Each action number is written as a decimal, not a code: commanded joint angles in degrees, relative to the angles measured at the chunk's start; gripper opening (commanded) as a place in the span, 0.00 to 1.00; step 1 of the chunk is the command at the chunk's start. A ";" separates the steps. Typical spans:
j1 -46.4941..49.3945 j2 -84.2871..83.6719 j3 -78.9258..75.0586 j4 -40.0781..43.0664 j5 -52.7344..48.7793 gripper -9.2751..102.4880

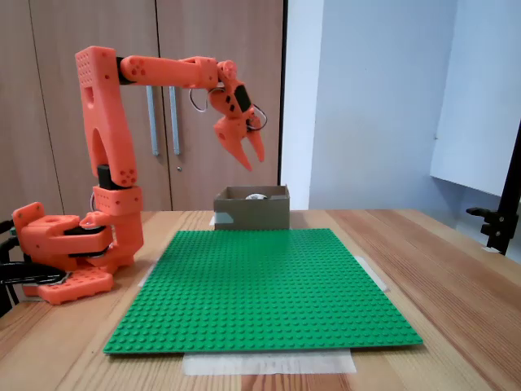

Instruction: Pick the ball and put it in the box.

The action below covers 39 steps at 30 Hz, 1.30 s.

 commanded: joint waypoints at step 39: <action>34.89 53.00 44.38 -14.06 -7.73 0.08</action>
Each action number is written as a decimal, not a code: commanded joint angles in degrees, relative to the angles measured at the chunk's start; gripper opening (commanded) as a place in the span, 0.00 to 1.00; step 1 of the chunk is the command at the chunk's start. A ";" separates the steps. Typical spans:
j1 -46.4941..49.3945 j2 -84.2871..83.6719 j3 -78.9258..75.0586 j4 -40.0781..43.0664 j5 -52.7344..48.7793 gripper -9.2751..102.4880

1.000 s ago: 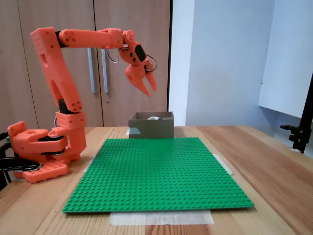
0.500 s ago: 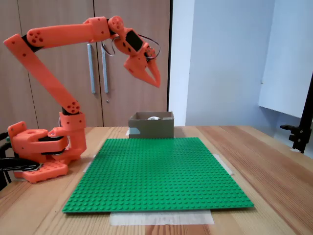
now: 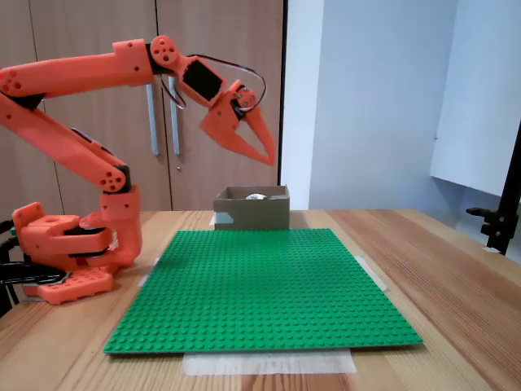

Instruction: Pick the ball and put it in the box.

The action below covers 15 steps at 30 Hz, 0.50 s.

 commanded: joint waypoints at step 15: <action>11.25 18.81 27.42 -7.56 -0.09 0.08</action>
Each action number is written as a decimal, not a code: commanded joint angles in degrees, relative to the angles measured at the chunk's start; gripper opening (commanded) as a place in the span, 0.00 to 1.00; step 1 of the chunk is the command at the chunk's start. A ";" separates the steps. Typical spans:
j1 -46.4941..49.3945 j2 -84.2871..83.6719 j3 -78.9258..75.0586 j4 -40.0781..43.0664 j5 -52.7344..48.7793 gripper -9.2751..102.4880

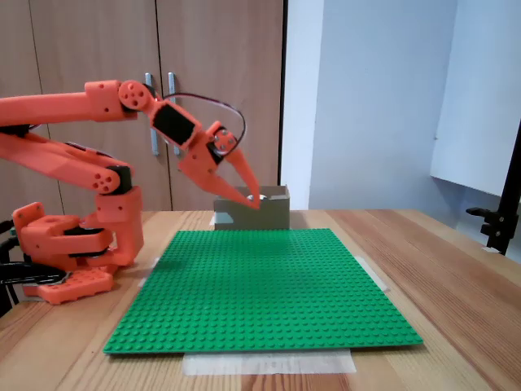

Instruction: Pick the ball and put it in the box.

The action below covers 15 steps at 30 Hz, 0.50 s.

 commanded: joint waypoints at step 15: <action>2.37 17.40 20.13 -1.23 -0.35 0.08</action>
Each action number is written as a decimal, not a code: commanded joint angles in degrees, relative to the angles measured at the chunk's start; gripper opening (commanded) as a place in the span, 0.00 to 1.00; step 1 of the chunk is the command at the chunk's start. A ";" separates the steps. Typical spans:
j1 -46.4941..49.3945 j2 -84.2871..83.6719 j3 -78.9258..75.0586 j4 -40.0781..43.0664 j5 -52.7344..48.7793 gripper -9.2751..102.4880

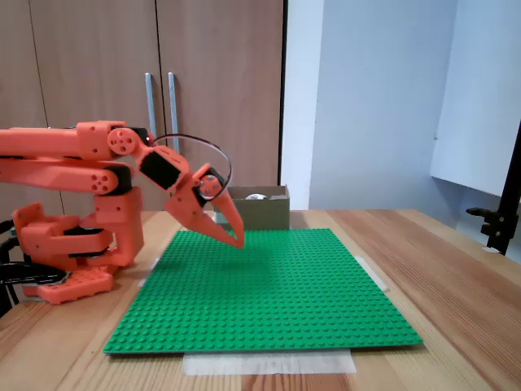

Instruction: Pick the ball and put it in the box.

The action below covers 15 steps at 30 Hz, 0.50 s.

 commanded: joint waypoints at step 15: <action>1.85 5.45 7.21 1.85 -2.29 0.08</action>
